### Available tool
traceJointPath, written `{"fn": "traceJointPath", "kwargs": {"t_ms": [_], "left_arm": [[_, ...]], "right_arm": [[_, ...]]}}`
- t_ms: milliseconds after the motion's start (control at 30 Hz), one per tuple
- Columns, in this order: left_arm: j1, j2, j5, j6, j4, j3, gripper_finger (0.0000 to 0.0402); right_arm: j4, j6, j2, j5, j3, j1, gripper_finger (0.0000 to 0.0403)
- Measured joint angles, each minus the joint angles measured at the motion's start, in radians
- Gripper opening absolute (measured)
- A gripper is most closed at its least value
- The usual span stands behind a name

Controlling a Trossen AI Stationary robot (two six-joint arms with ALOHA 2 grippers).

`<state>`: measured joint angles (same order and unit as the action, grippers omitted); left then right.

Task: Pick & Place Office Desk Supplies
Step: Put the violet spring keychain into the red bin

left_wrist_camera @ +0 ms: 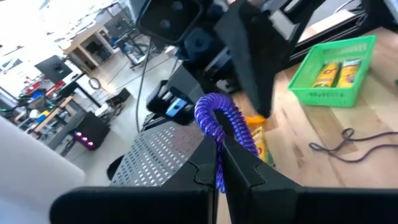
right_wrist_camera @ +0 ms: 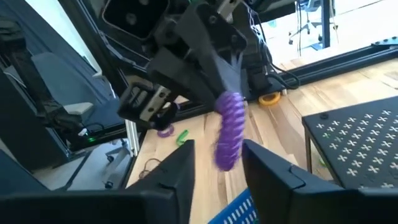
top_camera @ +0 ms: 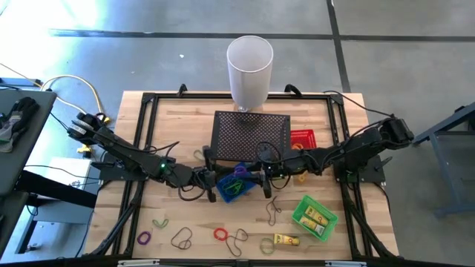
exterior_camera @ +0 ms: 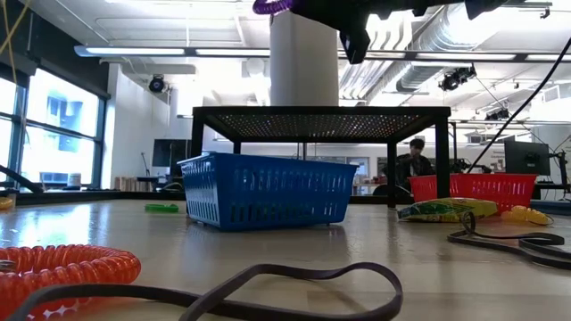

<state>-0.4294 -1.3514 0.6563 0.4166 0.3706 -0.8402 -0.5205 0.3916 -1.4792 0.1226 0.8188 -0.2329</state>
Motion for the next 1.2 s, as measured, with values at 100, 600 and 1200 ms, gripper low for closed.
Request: {"fn": "traceJointPath", "kwargs": {"t_ms": [100, 600, 1200], "left_arm": [[0.000, -0.003, -0.018, -0.024, 0.000, 0.000, 0.0001], [0.009, -0.006, -0.042, -0.242, -0.002, 0.000, 0.0054], [-0.002, 0.022, -0.330, -0.475, -0.003, 0.000, 0.0131]], "right_arm": [[-0.007, -0.002, 0.000, -0.017, 0.000, 0.000, 0.0089], [0.018, -0.003, 0.000, -0.076, 0.000, 0.000, 0.0007], [0.362, 0.008, 0.130, -0.004, 0.000, -0.098, 0.0003]]}}
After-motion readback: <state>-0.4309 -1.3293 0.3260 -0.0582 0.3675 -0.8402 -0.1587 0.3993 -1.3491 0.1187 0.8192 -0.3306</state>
